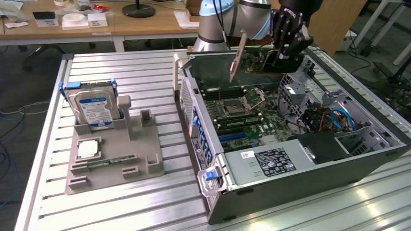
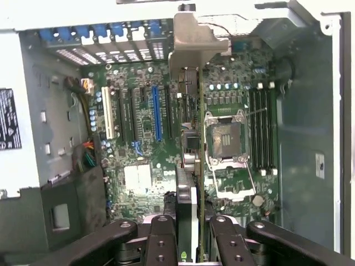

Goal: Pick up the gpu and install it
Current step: 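Insert the gpu into the slot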

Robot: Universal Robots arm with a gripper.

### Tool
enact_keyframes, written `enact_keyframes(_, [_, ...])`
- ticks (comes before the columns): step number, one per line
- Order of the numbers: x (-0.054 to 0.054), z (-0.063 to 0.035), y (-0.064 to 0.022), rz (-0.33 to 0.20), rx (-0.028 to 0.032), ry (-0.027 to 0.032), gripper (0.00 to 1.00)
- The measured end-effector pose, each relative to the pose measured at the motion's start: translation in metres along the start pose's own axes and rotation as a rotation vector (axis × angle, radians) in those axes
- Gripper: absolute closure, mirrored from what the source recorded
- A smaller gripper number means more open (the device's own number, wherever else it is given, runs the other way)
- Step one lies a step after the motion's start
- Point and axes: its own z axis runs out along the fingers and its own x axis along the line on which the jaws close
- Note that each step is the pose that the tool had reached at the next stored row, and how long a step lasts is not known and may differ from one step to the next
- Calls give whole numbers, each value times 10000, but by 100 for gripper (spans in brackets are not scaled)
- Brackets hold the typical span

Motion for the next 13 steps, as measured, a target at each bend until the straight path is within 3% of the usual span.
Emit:
enact_keyframes(4, [0,2,-1,-536,13,-14,72])
enact_keyframes(10, [0,9,0,-1076,127,-32,72])
enact_keyframes(13, [1,11,0,-1238,142,-36,72])
